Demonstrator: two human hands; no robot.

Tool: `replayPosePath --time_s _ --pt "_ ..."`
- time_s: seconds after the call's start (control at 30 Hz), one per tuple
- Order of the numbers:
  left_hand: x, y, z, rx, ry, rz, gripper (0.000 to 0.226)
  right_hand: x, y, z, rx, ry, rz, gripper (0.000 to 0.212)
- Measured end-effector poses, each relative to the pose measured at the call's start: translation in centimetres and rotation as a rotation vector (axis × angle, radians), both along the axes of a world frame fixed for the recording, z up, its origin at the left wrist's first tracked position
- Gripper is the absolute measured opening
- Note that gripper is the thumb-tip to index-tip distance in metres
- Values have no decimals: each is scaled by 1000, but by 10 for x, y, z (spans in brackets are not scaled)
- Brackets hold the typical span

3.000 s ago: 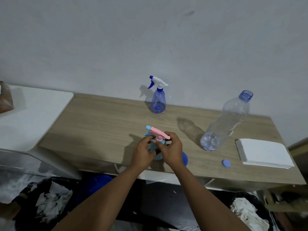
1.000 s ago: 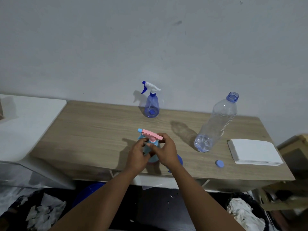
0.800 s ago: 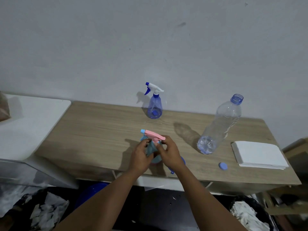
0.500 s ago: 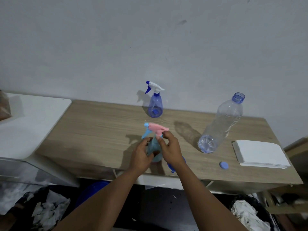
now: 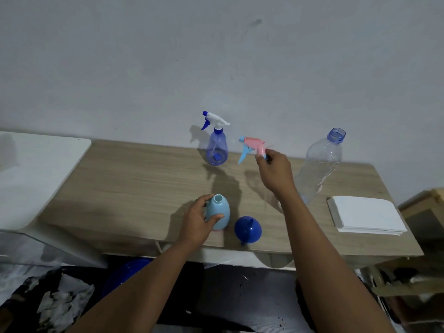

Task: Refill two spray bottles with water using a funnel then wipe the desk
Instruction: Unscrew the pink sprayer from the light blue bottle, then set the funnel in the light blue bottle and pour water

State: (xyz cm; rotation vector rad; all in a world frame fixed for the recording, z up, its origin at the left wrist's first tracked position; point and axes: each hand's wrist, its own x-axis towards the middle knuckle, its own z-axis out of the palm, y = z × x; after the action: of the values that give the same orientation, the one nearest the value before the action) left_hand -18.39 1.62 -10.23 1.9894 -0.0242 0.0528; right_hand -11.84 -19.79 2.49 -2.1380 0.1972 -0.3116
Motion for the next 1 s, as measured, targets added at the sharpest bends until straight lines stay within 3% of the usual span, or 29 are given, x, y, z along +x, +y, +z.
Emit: replayPosePath --time_s 0.13,0.33,0.47,0.67,0.77,0.87,1.0 --pt "0 1 0 0 7 -8 55 -6 -29 -59 -199 350 39 18" --pt "1 1 -2 7 20 -7 58 -22 -35 -108 -251 585 6 20" --pt "0 0 0 7 24 -3 58 -23 -28 -116 -280 573 -45 18" --pt "1 1 -2 16 26 -7 60 -26 -31 -129 -485 502 -12 18" --pt "2 2 -2 24 21 -11 59 -43 -28 -115 -296 336 14 17" --pt "2 3 -4 4 33 -22 59 -82 -24 -105 -14 243 49 30" --pt "0 -1 2 9 38 -26 59 -120 -21 -122 -294 464 171 81"
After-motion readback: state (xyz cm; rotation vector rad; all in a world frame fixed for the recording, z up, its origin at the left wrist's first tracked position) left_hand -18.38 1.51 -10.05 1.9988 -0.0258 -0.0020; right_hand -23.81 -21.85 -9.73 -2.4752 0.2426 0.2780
